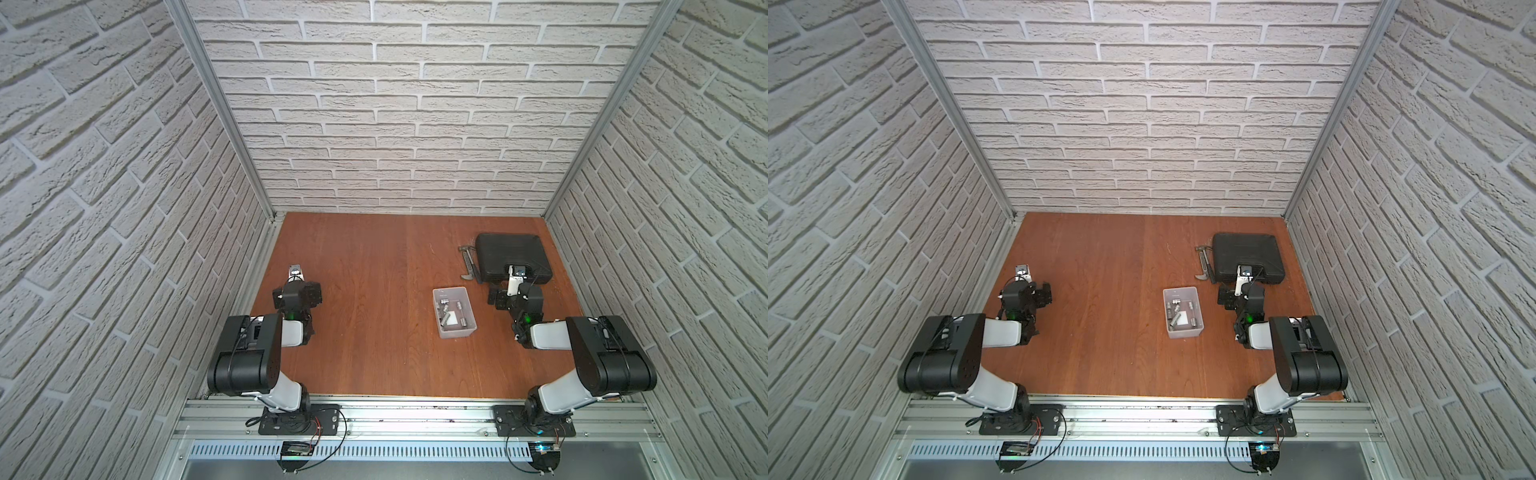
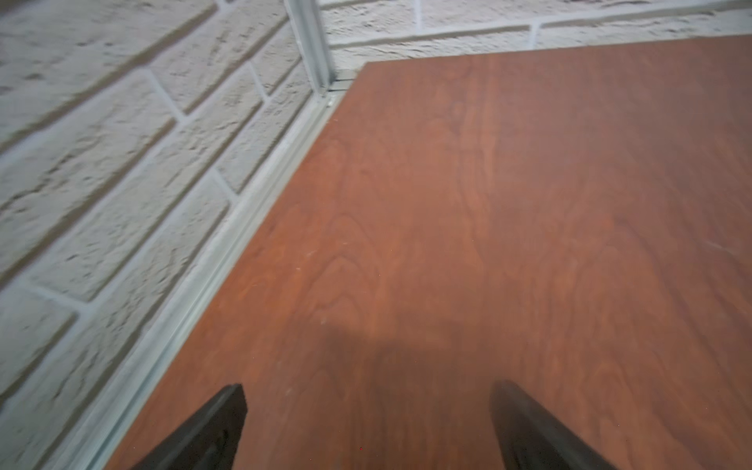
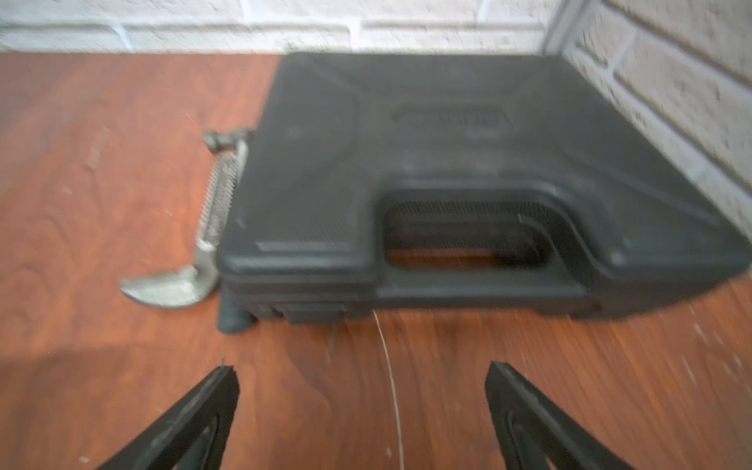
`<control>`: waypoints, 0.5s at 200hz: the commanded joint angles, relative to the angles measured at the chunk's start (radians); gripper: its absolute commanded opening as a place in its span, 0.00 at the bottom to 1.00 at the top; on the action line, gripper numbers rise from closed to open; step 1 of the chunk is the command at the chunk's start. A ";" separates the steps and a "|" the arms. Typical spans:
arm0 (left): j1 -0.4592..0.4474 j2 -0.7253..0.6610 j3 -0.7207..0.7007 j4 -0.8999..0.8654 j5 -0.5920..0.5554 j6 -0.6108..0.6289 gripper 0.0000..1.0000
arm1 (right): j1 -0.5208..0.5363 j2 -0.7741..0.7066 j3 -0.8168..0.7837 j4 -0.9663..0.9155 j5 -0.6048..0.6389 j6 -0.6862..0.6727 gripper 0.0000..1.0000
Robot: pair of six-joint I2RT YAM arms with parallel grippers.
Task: Put the socket on the desktop into the storage box
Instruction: Reset both arms
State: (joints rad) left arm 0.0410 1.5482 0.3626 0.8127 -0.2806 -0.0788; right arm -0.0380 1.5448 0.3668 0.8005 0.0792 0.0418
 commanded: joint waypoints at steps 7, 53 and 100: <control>-0.002 0.002 0.011 0.071 0.045 0.029 0.99 | 0.011 -0.015 0.023 0.070 -0.043 -0.040 0.99; -0.006 -0.001 0.009 0.087 0.039 0.033 0.99 | 0.014 -0.032 0.033 0.024 -0.036 -0.043 0.99; -0.011 0.001 0.010 0.093 0.033 0.038 0.98 | 0.014 -0.026 0.033 0.030 -0.036 -0.043 0.99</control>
State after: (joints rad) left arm 0.0360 1.5501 0.3653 0.8478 -0.2531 -0.0521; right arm -0.0288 1.5372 0.3855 0.8146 0.0505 0.0139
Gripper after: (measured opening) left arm 0.984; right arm 0.994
